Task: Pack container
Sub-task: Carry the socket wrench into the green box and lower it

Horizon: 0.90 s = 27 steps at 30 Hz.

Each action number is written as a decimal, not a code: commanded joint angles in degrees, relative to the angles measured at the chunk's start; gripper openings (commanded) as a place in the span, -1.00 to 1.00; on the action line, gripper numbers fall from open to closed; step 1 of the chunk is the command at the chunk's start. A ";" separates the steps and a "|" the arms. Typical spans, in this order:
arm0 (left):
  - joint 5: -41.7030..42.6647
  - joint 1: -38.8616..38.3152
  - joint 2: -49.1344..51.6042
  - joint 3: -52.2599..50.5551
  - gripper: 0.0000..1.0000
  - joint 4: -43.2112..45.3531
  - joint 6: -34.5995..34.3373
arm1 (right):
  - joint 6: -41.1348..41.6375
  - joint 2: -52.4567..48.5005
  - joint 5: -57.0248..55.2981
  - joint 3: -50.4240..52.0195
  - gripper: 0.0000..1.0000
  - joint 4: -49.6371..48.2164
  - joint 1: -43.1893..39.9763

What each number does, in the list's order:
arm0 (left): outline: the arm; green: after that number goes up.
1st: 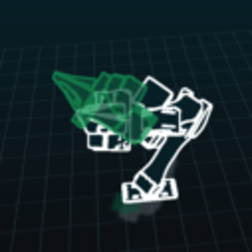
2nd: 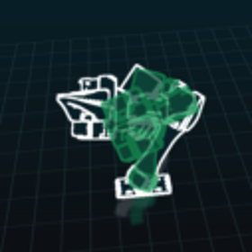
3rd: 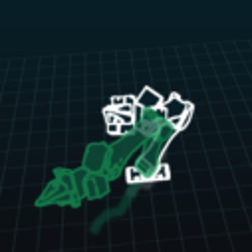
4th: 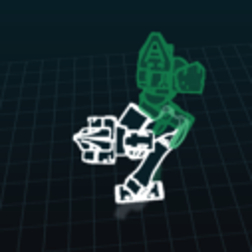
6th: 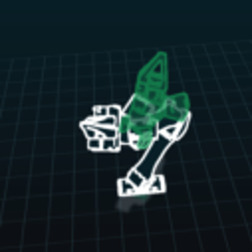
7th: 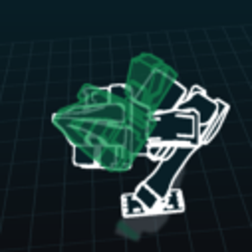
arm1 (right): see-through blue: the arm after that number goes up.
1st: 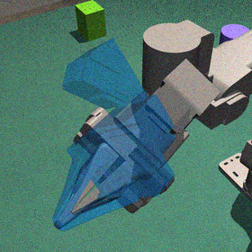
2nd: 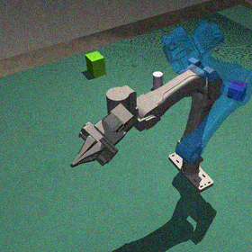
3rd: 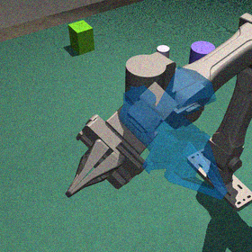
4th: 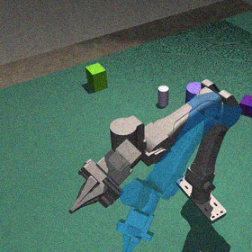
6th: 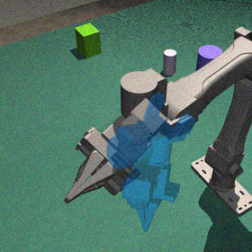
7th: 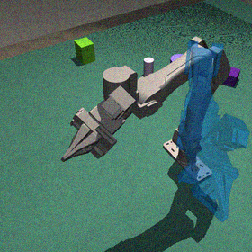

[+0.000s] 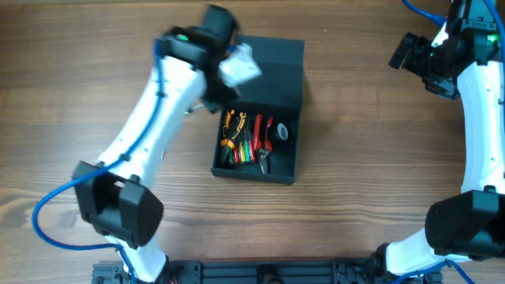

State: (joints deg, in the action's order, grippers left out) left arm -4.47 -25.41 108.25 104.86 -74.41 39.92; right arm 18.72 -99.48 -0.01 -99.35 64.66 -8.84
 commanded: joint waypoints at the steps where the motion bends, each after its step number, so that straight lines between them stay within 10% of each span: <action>1: 1.49 -6.88 -0.55 0.44 -0.92 -0.20 3.41 | -0.57 -0.42 0.52 0.48 1.00 -0.46 -0.09; 18: 12.92 -17.25 0.63 -13.79 -0.91 3.89 10.60 | -0.68 -0.44 0.52 0.48 0.99 -2.10 -0.09; 27: -4.44 -4.59 0.61 -13.29 -0.47 10.73 -27.43 | -0.66 -0.44 0.52 0.48 0.99 -2.10 -0.09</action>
State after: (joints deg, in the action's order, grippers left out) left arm -3.95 -37.78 108.47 91.35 -63.13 30.06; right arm 18.70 -99.48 -0.01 -99.35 62.70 -8.84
